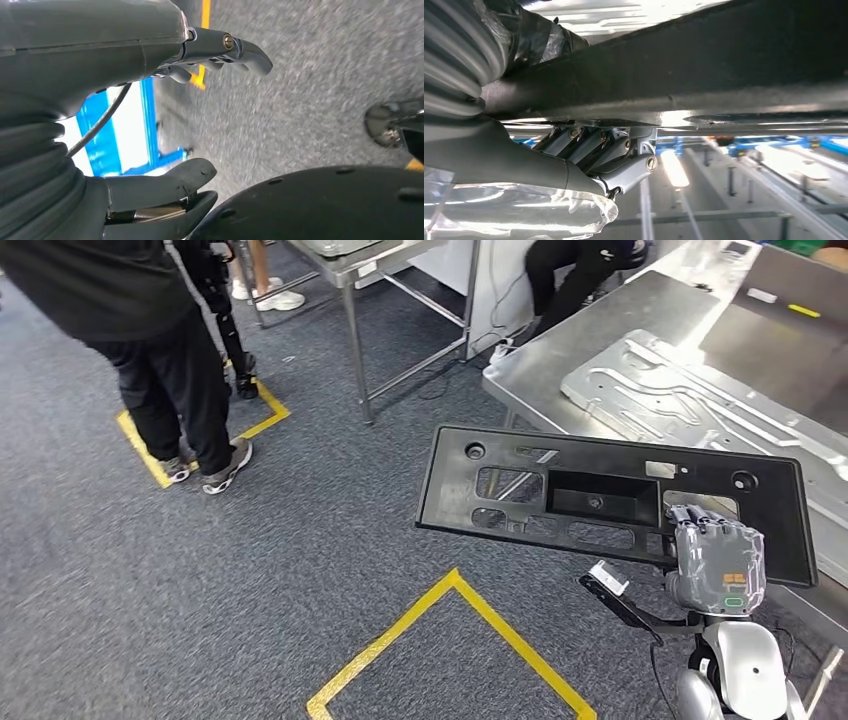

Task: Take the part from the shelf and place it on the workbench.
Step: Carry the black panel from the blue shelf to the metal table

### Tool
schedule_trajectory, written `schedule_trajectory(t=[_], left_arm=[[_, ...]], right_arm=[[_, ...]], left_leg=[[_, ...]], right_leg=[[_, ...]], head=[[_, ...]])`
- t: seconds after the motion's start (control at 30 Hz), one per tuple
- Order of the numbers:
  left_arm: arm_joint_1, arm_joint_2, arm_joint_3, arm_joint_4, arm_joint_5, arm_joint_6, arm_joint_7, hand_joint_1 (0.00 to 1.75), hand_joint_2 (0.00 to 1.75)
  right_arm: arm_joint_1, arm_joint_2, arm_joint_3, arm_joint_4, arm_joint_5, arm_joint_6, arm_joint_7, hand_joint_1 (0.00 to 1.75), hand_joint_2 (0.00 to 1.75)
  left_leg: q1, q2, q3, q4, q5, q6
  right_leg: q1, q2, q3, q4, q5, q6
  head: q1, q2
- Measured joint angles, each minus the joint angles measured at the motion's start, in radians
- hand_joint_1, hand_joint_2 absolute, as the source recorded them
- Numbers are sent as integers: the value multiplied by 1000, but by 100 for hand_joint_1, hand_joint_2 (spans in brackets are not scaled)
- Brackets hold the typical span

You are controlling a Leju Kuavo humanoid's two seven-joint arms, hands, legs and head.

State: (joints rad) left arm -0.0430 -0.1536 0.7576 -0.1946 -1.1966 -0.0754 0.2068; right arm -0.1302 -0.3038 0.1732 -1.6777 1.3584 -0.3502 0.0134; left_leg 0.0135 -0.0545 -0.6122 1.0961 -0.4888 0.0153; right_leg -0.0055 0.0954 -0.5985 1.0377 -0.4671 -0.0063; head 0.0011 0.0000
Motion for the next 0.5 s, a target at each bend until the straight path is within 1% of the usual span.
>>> schedule_trajectory(t=[0.03, 0.07, 0.1, 0.13, 0.17, 0.2, 0.23, 0.27, 0.3, 0.33, 0.37, 0.4, 0.43, 0.47, 0.5], left_arm=[[0, 0, 1, 0, 0, 0, 0, 0, 175], [0, 0, 1, 0, 0, 0, -1, 0, 175], [-2, 0, 1, 0, 0, 0, -1, 0, 175], [-3, -1, 2, 0, 0, 0, -1, 0, 175], [-4, -1, 2, 0, -1, 0, 0, 0, 175], [-5, -1, 2, 0, -2, 0, 0, 0, 175], [-4, -1, 2, 0, -3, 0, 2, 0, 175], [-4, -1, 2, 0, -5, 0, 4, 0, 175], [-3, -1, 2, 0, -6, 0, 6, 0, 175], [-2, -1, 3, 0, -7, -2, 9, 0, 175], [-2, -1, 3, 0, -8, -3, 12, 0, 175], [-1, -1, 3, 0, -8, -4, 14, 0, 175], [-1, -2, 3, 0, -9, -5, 15, 0, 175], [-2, -2, 3, 0, -9, -6, 16, 0, 175], [-2, -3, 3, 0, -9, -7, 17, 0, 175]], right_arm=[[-2, 0, 0, 1, 0, 0, 2, 169, 175], [-3, -1, 0, 2, 0, 0, 3, 169, 175], [-4, -3, 0, 2, 0, -1, 4, 169, 175], [-4, -5, 0, 3, 0, -1, 4, 169, 175], [-5, -8, 0, 3, 1, -2, 4, 169, 175], [-7, -11, 0, 3, 1, -2, 5, 169, 175], [-11, -14, 0, 3, 0, -3, 5, 169, 175], [-15, -15, 0, 3, 0, -3, 6, 169, 175], [-17, -16, 0, 4, -2, -4, 7, 169, 175], [-17, -16, 0, 4, -3, -4, 7, 169, 175], [-16, -16, 0, 6, -5, -4, 8, 169, 175], [-15, -16, 0, 7, -7, -4, 8, 169, 175], [-15, -16, 0, 8, -10, -4, 8, 169, 175], [-15, -16, -1, 8, -13, -5, 8, 169, 175], [-15, -17, -1, 8, -15, -5, 8, 169, 175]], left_leg=[[0, -15, 13, -31, 9, 3], [-1, -19, 18, -42, 5, 5], [-2, -10, 21, -47, 6, 9], [-2, 2, 24, -52, 8, 15], [-1, 13, 28, -58, 10, 22], [2, 26, 32, -64, 13, 28], [3, 38, 35, -69, 14, 33], [2, 51, 36, -70, 12, 36], [1, 64, 37, -70, 11, 38], [0, 77, 38, -70, 8, 38], [0, 90, 40, -70, 6, 38], [0, 102, 43, -70, 3, 37], [0, 114, 48, -70, -1, 35], [0, 124, 54, -70, -5, 32], [-3, 134, 59, -71, -9, 28]], right_leg=[[-1, 11, -3, 3, -1, 6], [-3, 22, -6, 4, -1, 12], [-6, 33, -9, 2, 1, 19], [-8, 35, -10, 1, 1, 25], [-7, 22, -13, 8, -4, 30], [-5, -2, -24, 31, -18, 34], [-4, -33, -46, 75, -42, 37], [-3, -61, -77, 135, -70, 41], [-5, -77, -112, 200, -96, 45], [-8, -85, -138, 246, -108, 48], [-10, -89, -149, 261, -101, 50], [-12, -94, -137, 235, -76, 51], [-13, -104, -107, 175, -38, 51], [-10, -127, -70, 103, -8, 48], [-5, -150, -38, 41, 13, 43]], head=[[0, 0], [0, 0], [0, 0], [0, 0], [1, 0], [2, 0], [3, 0], [4, 0], [3, 0], [3, 0], [3, 0], [3, 0], [3, 0], [3, 0], [3, 0]])
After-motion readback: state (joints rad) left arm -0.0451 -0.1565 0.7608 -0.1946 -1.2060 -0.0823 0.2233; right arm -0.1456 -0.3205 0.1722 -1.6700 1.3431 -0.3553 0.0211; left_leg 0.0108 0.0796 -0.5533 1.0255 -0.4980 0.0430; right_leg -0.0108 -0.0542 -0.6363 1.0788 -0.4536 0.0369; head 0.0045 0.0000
